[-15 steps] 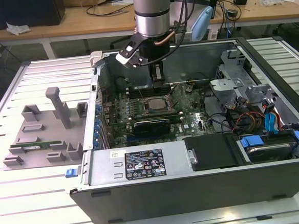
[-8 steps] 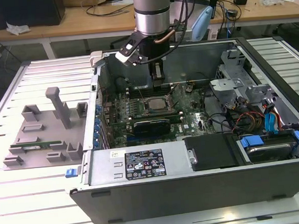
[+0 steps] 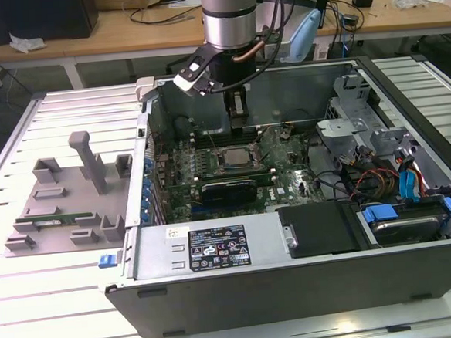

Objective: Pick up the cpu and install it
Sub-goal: 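Close the cpu cover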

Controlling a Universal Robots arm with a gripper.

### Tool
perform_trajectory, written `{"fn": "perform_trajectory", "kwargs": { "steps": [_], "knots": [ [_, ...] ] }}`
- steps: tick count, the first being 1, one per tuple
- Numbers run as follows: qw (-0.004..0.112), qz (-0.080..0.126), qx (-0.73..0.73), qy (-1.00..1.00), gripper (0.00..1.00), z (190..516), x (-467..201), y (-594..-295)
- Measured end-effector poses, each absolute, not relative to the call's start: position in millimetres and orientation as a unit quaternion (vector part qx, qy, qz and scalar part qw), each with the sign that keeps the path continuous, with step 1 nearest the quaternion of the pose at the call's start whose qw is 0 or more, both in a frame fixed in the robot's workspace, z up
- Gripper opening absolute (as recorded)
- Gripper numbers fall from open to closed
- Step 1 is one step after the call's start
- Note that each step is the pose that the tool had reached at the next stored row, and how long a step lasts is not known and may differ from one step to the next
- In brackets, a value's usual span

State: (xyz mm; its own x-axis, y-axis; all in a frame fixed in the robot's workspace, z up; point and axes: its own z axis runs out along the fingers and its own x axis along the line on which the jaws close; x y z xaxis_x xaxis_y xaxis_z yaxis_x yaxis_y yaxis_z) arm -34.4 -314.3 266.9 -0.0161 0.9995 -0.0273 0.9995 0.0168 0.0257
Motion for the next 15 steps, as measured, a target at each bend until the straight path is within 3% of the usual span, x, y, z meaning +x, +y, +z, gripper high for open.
{"fn": "perform_trajectory", "kwargs": {
  "steps": [15],
  "knots": [
    [0.019,0.0,0.701,0.713,0.11,274,-21,-314]
  ]
}}
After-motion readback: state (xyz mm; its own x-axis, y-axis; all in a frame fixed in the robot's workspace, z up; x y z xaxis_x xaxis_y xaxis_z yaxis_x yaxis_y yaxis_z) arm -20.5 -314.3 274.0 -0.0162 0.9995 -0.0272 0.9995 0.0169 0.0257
